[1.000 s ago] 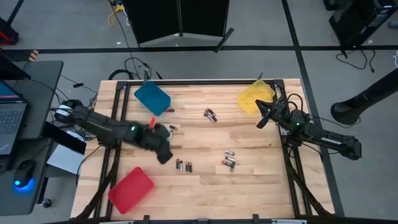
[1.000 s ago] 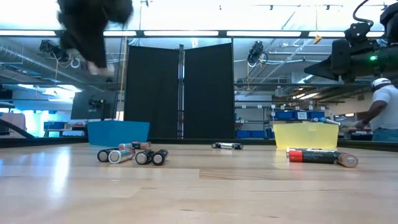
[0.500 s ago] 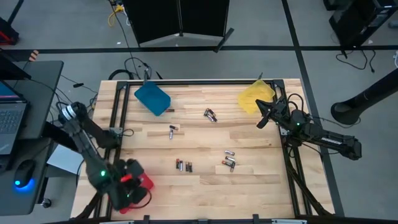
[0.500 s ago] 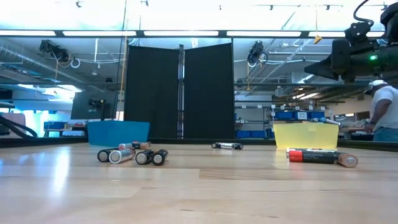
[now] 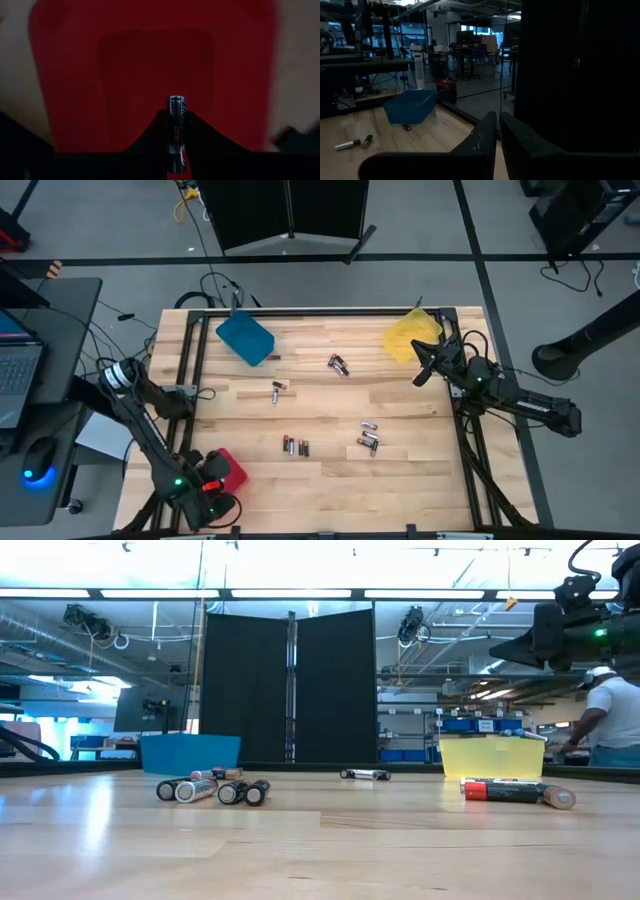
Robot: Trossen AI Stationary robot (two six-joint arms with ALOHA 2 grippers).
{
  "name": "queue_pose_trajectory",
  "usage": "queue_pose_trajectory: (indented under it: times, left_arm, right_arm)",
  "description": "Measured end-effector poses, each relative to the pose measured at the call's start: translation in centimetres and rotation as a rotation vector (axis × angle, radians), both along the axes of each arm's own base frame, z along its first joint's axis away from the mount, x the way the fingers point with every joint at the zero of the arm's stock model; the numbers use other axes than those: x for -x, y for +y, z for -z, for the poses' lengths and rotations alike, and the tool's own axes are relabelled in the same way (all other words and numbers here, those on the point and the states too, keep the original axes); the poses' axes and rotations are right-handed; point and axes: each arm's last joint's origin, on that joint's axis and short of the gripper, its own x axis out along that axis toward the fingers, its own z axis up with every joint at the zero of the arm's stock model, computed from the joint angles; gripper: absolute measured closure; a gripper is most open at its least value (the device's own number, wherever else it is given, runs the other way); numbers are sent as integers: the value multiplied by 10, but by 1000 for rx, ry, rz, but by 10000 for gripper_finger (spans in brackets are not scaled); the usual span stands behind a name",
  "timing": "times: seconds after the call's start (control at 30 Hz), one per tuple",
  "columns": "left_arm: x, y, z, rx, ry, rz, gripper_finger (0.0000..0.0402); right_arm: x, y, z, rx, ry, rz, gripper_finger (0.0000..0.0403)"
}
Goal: Sort batteries
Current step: Put the black silver battery into the red bin
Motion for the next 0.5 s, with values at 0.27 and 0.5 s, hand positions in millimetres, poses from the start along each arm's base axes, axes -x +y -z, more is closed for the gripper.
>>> queue_pose_trajectory:
  times: [0.27,0.5]
  left_arm:
    - [6,15,25,90,-16,-31,358]
    - [8,18,38,175,-10,-33,358]
  right_arm:
    - [0,0,0,0,0,0,368]
    - [0,0,0,0,0,0,367]
